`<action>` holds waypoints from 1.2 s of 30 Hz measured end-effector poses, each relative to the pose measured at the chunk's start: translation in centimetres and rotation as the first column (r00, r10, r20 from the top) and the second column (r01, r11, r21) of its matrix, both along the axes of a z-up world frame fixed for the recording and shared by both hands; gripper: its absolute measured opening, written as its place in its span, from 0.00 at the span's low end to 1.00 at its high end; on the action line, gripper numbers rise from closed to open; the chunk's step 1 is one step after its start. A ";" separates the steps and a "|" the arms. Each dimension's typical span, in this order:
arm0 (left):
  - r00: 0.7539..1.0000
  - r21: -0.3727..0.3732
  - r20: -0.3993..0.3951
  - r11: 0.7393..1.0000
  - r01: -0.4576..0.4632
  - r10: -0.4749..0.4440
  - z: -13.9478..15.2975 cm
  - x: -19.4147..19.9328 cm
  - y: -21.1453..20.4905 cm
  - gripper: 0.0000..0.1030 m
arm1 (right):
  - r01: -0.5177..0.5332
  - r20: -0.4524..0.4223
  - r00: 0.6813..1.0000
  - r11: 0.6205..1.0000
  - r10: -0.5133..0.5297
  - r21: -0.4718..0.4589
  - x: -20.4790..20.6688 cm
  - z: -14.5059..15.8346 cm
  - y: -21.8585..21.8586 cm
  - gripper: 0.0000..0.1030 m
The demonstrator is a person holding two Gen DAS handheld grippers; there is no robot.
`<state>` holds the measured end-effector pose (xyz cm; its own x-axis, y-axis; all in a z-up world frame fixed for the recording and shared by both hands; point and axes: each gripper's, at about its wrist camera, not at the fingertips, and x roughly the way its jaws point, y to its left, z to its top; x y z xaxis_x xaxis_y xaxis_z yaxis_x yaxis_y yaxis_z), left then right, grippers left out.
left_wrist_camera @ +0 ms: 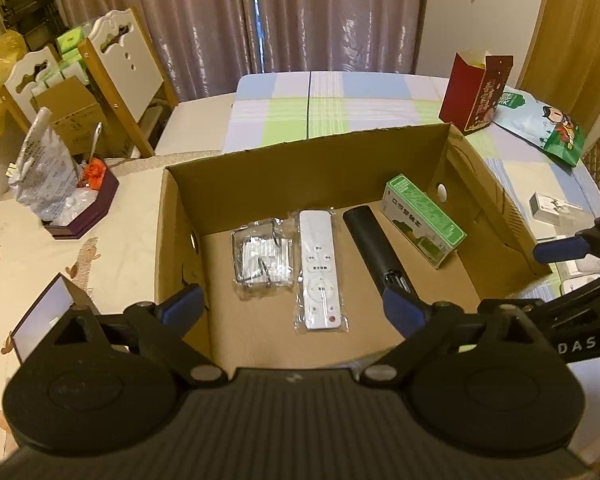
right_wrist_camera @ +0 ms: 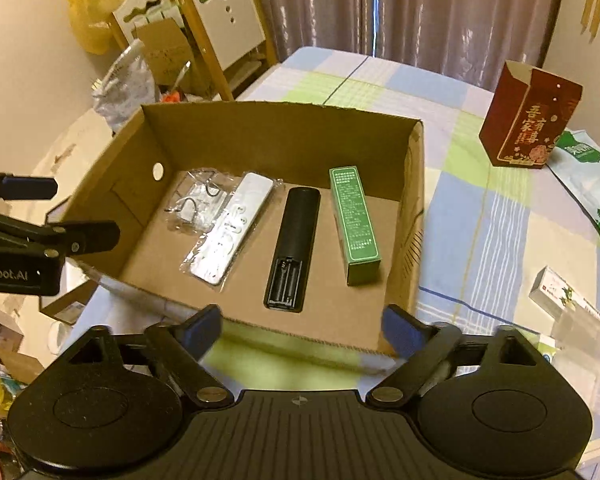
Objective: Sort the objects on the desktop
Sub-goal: 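Withdraw both tools from the box back toward the table items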
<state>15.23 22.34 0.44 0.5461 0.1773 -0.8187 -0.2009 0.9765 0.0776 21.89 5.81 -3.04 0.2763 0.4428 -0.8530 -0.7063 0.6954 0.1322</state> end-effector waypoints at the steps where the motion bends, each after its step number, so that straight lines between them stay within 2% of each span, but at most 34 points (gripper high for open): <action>1: 1.000 0.003 0.002 1.000 -0.004 0.004 0.1 -0.3 -0.4 0.93 | -0.001 0.004 1.000 1.000 0.001 0.013 -0.2 0.2 -0.5 1.00; 12: 1.000 0.007 0.012 1.000 -0.029 0.029 1.2 -2.9 -4.6 0.94 | 0.008 0.049 0.999 0.997 -0.012 0.081 -1.5 1.9 -5.8 1.00; 27: 0.998 0.005 0.050 1.000 -0.028 0.028 1.9 -4.2 -9.7 0.94 | 0.032 0.037 0.999 0.990 -0.037 0.136 -2.1 2.6 -12.9 1.00; 32: 0.997 -0.017 0.072 0.999 0.029 -0.028 1.4 -4.7 -12.1 0.94 | 0.109 -0.014 0.994 0.980 -0.108 0.167 -1.7 1.6 -17.9 1.00; 36: 0.991 -0.057 0.069 0.991 0.117 -0.113 0.0 -4.6 -14.8 0.94 | 0.229 -0.063 0.973 0.960 -0.222 0.164 -1.3 0.3 -23.8 1.00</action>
<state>10.68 7.50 0.41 0.6131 0.0613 -0.7877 -0.0894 0.9960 0.0080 20.61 -18.03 -2.74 0.3494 0.5118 -0.7848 -0.5247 0.8008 0.2887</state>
